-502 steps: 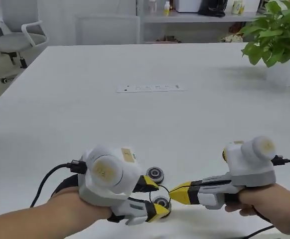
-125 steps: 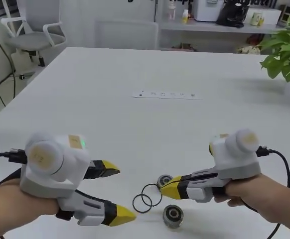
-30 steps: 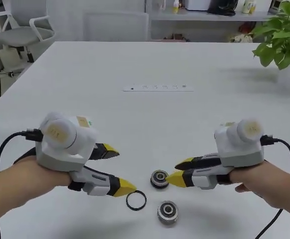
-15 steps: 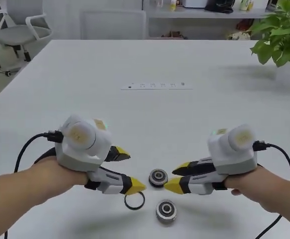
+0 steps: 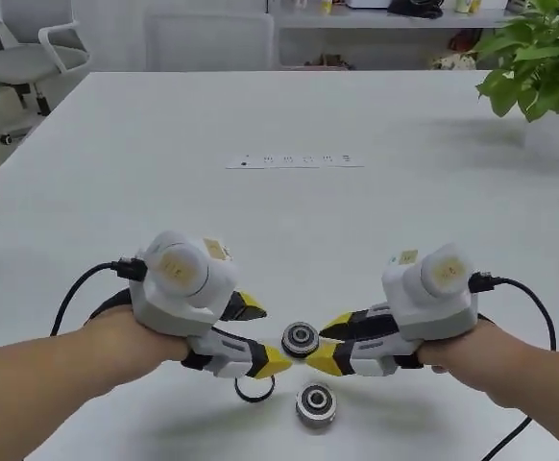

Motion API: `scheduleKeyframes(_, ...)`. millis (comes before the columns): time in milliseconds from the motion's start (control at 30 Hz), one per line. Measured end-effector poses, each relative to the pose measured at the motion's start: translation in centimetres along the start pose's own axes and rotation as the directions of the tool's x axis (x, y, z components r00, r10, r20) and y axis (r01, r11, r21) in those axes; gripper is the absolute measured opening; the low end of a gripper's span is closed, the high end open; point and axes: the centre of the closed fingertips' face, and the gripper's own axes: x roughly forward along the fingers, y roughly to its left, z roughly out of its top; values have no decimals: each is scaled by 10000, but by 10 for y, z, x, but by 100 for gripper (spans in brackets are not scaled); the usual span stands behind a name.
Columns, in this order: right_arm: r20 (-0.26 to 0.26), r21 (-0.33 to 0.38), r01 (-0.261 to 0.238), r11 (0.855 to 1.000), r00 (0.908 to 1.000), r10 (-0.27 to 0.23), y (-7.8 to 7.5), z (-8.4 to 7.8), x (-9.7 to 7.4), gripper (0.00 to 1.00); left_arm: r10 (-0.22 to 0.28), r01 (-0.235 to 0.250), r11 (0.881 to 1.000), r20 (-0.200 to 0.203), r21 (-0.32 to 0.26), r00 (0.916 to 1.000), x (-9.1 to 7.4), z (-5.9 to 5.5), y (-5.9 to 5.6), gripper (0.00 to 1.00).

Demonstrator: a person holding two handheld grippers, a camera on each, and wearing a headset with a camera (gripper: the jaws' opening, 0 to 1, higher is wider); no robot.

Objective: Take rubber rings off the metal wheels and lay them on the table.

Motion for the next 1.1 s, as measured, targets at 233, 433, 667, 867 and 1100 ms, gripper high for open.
scheduleKeyframes(233,90,-4,99,10000,9999,-99,-3,1,0,26,-127,127,9999,35,-43,9999,8,3,-2,40)
scheduleKeyframes(433,42,-41,105,9999,9999,-104,-2,-1,1,26,-136,137,9999,99,-45,9999,14,7,0,35)
scheduleKeyframes(667,67,-37,64,10000,10000,-64,-2,-1,2,26,-219,219,9998,75,-30,9997,20,9,-1,31)
scheduleKeyframes(867,99,74,71,9999,9999,-72,-2,-2,2,26,-311,311,9995,34,103,9995,25,11,-3,26)
scheduleKeyframes(1100,138,141,106,9998,9998,-108,-2,-3,1,26,-297,309,9977,-197,601,9994,30,10,-3,20)
